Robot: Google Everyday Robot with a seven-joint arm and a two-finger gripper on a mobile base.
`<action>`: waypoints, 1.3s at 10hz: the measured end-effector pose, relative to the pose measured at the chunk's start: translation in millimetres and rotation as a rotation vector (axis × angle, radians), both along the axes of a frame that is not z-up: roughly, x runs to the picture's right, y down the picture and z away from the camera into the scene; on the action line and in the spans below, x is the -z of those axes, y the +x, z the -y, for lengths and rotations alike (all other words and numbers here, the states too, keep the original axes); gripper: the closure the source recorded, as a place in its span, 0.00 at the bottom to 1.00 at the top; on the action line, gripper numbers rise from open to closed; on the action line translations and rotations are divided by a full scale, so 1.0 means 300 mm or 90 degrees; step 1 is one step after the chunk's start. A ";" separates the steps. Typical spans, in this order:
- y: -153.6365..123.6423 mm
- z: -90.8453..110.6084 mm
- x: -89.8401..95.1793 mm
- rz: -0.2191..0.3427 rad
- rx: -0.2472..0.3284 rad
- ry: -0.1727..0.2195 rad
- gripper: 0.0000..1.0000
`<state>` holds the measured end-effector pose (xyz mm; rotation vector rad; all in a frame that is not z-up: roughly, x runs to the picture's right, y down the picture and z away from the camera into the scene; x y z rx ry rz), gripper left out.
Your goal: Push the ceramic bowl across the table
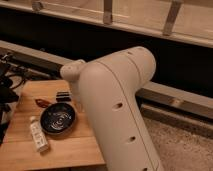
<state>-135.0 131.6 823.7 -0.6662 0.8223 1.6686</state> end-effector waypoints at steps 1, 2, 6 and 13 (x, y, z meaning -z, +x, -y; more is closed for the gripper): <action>0.009 -0.037 -0.031 -0.002 -0.004 -0.018 0.94; 0.015 -0.064 -0.054 -0.003 -0.007 -0.034 0.94; -0.015 -0.148 -0.082 0.021 0.001 -0.093 0.94; -0.188 -0.141 -0.057 0.119 0.059 -0.123 0.99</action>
